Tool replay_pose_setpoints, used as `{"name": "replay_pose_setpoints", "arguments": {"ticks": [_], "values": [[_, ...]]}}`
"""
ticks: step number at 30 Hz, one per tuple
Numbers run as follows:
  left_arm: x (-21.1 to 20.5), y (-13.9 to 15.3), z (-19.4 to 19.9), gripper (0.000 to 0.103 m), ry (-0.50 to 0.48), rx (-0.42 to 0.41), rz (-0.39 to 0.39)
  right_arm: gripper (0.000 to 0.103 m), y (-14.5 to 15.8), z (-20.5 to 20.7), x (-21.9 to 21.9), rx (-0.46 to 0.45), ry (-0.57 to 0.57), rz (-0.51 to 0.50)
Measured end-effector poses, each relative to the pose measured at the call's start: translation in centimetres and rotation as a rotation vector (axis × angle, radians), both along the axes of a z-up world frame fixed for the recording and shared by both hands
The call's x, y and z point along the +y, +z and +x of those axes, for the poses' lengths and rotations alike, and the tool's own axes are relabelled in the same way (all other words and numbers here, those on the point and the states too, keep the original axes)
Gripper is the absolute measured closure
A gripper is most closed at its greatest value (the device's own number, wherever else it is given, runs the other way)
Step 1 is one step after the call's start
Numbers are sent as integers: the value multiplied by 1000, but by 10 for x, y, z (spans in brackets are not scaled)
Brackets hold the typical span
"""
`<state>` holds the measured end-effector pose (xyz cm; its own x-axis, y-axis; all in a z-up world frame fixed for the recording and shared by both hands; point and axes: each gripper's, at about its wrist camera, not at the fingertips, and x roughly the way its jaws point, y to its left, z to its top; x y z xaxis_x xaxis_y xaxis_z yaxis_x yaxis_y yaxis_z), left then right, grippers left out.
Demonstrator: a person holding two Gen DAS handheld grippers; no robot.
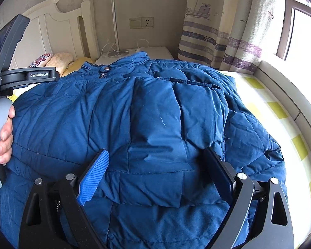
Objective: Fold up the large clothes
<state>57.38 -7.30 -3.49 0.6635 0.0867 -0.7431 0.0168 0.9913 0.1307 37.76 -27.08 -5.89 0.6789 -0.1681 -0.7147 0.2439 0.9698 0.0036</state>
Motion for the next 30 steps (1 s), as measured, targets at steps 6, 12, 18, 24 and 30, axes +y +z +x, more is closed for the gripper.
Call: {"name": "replay_pose_setpoints", "arguments": {"ticks": [6,12,18,24,30], "values": [[33,-25,12,6,18,68,-77,13,0,0,0,-5,12,3],[36,-27,9,6,19,53,-82,13,41,-2,12,-117,63,-35],[35,-27,8,6,17,49,-78,10,27,79,-6,52,23,-105],[35,-27,8,5,15,48,-84,4,-1,83,-22,24,51,-30],[34,-27,10,3,8,57,-83,4,-3,84,-27,31,57,15]]}}
